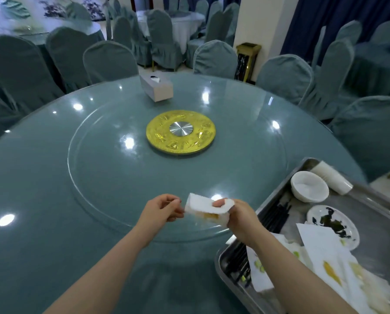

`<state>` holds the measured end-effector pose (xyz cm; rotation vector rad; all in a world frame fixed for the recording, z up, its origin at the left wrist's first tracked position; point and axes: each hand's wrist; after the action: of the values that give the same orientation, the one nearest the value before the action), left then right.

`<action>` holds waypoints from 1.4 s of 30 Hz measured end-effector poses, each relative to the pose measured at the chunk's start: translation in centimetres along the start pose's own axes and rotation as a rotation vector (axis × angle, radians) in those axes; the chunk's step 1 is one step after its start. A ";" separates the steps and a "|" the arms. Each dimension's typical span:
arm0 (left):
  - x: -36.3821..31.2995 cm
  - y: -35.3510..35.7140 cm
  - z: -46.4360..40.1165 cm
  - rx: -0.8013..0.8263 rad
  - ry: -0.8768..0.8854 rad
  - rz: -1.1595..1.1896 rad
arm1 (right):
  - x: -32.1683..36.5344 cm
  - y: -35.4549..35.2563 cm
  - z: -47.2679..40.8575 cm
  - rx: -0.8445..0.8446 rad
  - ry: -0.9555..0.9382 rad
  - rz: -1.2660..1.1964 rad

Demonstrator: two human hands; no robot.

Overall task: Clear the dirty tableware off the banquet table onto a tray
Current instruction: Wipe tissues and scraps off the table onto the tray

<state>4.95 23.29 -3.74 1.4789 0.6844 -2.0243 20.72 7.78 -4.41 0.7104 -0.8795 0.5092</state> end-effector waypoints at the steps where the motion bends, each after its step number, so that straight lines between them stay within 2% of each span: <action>1: 0.4 0.1 -0.9 -0.007 -0.009 -0.004 | 0.2 -1.1 -0.5 -0.063 -0.021 -0.043; 3: 1.4 -0.1 -2.9 -0.059 -0.001 -0.114 | 0.5 -3.5 -1.5 -0.212 -0.034 -0.138; 5: 2.5 -0.6 -5.0 -0.102 0.007 -0.292 | 1.0 -6.1 -2.9 -0.388 -0.086 -0.087; 9: 4.5 -1.6 -8.5 -0.035 -0.065 -0.806 | 2.6 -9.6 -5.9 -0.726 -0.254 0.520; 11: 5.6 -2.1 -9.6 0.017 -0.152 -1.088 | 3.4 -10.3 -7.6 -0.842 -0.347 0.641; 13: 6.7 -2.5 -10.0 0.073 -0.209 -1.242 | 4.3 -10.7 -9.6 -0.914 -0.452 0.724; 16: 7.8 -2.6 -10.0 0.116 -0.166 -1.334 | 3.9 -10.9 -12.9 -0.770 -0.481 0.960; 18: 8.0 -3.0 -9.8 0.114 -0.092 -1.381 | 3.1 -10.6 -14.6 -0.632 -0.347 1.070; 21: 7.9 -3.7 -9.4 0.140 -0.026 -1.353 | 2.4 -10.3 -16.3 -0.601 -0.176 1.097; 25: 7.8 -3.8 -8.9 0.156 0.025 -1.216 | 2.0 -9.6 -16.8 -0.539 -0.182 1.302; 28: 7.5 -3.2 -8.2 0.128 0.030 -1.056 | 0.5 -7.5 -15.2 -0.452 -0.265 1.322; 32: 7.0 -3.3 -5.9 0.011 0.009 -0.907 | -3.3 -2.8 -12.3 -0.284 -0.295 1.183; 34: 6.9 -3.8 -4.2 -0.054 0.017 -0.855 | -5.2 -0.8 -11.3 -0.187 -0.320 1.200; 42: 6.7 -6.4 2.6 -0.149 0.021 -0.766 | -8.0 2.6 -6.7 0.092 -0.154 1.362</action>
<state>-2.88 25.32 -8.87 1.2541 1.5545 -2.4116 18.09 13.50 -13.06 0.1238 -1.4324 1.7172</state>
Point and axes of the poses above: each hand's wrist, its own z-axis away from the middle knuckle, its own y-axis out of the palm, x = y × z, and after that the axes turned 1 degree about z, right-handed
